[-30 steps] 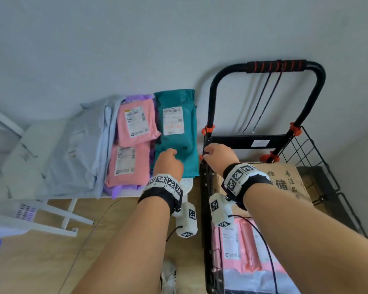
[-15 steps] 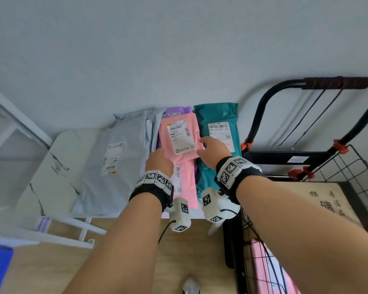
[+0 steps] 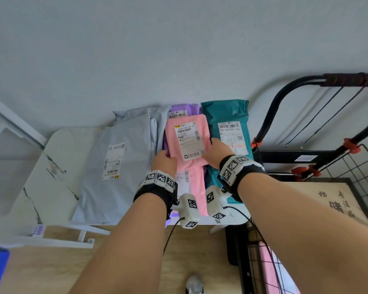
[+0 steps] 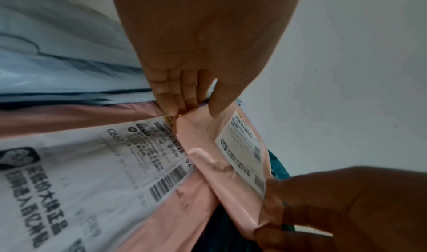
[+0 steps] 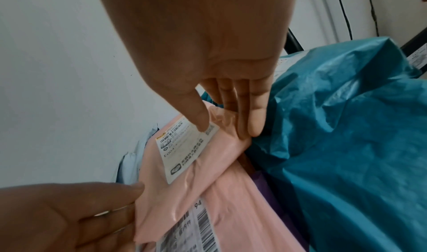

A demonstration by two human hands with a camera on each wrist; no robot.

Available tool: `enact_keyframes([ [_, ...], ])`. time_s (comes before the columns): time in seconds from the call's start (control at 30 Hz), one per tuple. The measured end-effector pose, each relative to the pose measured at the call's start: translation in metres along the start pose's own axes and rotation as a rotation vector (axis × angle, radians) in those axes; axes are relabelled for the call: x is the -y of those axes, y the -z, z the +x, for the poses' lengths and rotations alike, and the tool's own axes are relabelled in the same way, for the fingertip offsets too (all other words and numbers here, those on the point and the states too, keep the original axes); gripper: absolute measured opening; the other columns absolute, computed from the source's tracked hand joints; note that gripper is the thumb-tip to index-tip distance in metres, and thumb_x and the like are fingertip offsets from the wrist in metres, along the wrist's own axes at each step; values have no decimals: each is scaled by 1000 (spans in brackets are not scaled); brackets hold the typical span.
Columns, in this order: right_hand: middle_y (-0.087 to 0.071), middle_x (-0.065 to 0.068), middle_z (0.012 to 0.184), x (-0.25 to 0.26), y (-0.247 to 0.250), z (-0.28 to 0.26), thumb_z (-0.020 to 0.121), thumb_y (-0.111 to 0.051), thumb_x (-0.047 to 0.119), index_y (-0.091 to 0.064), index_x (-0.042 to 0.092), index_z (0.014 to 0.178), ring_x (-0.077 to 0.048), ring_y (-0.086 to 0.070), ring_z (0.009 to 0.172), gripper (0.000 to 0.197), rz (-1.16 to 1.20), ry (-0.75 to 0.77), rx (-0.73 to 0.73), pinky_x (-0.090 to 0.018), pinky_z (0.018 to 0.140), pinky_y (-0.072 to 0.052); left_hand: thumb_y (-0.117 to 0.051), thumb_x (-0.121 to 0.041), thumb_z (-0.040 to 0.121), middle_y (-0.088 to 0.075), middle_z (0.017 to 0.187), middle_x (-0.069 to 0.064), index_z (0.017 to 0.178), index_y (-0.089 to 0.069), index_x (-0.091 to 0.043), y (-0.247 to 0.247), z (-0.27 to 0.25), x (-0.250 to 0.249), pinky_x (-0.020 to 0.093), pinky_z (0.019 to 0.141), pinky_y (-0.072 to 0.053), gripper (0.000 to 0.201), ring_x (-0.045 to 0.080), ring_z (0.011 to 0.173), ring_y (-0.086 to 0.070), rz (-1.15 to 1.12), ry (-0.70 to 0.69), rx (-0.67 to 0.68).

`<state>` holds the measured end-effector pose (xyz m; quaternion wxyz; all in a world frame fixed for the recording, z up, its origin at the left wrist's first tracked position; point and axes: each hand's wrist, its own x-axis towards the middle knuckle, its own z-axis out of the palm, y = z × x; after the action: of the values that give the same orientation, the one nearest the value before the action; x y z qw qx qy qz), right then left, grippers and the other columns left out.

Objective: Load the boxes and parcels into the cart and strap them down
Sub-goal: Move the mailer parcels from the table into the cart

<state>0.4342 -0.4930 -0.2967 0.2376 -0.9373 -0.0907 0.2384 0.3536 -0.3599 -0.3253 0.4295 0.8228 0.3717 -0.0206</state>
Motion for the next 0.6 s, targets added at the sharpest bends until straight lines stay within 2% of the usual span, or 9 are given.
enact_keyframes([
  [0.07,-58,-11,104,-2,2,1,92,-49,16,-50,7,110,-26,-54,87,20,-7,-16,-6,-35,75,-44,-45,-4,85,-52,72,9,74,-53,-6,1,0,-2,29,64,-40,14,27,72,-47,-6,23,3],
  [0.17,-61,-10,98,-7,8,-1,91,-49,13,-54,8,99,-26,-58,85,10,-4,-28,-5,-36,78,-54,-45,1,82,-55,72,6,65,-57,-13,1,-5,-8,24,57,-40,25,24,70,-50,-43,34,39],
  [0.23,-63,-11,100,-12,14,-4,91,-52,15,-58,7,103,-26,-61,87,15,14,-25,-15,-37,82,-55,-47,3,80,-56,72,5,70,-61,-11,0,-11,-13,24,58,-41,22,22,70,-51,-86,5,51],
  [0.3,-63,-8,98,-18,23,-10,91,-56,21,-58,9,105,-24,-59,86,18,56,-11,-49,-34,76,-52,-48,3,80,-58,73,4,78,-64,-11,0,-20,-21,26,62,-43,21,21,70,-52,-125,-25,36],
  [0.37,-61,-5,97,-27,33,-18,90,-58,27,-56,11,105,-23,-59,87,21,121,-6,-86,-33,75,-50,-49,3,77,-63,81,6,80,-67,-11,-3,-27,-30,29,67,-46,23,23,74,-55,-167,-56,11],
  [0.47,-62,-4,104,-45,52,-30,92,-57,32,-53,12,108,-22,-60,91,26,185,-13,-145,-35,80,-54,-51,2,76,-68,93,3,96,-73,-16,-13,-40,-52,31,76,-51,34,23,85,-60,-187,-95,22],
  [0.53,-60,-3,103,-64,67,-40,93,-57,32,-52,12,107,-23,-59,92,25,213,-22,-180,-33,76,-50,-53,2,76,-70,95,6,97,-73,-18,-26,-49,-68,34,83,-53,35,25,89,-62,-148,-145,33],
  [0.6,-60,-2,102,-90,82,-50,91,-58,32,-53,13,107,-23,-59,94,25,247,-37,-217,-33,78,-49,-55,2,74,-70,93,8,94,-74,-15,-47,-61,-85,35,84,-53,33,27,88,-62,-115,-189,27],
])
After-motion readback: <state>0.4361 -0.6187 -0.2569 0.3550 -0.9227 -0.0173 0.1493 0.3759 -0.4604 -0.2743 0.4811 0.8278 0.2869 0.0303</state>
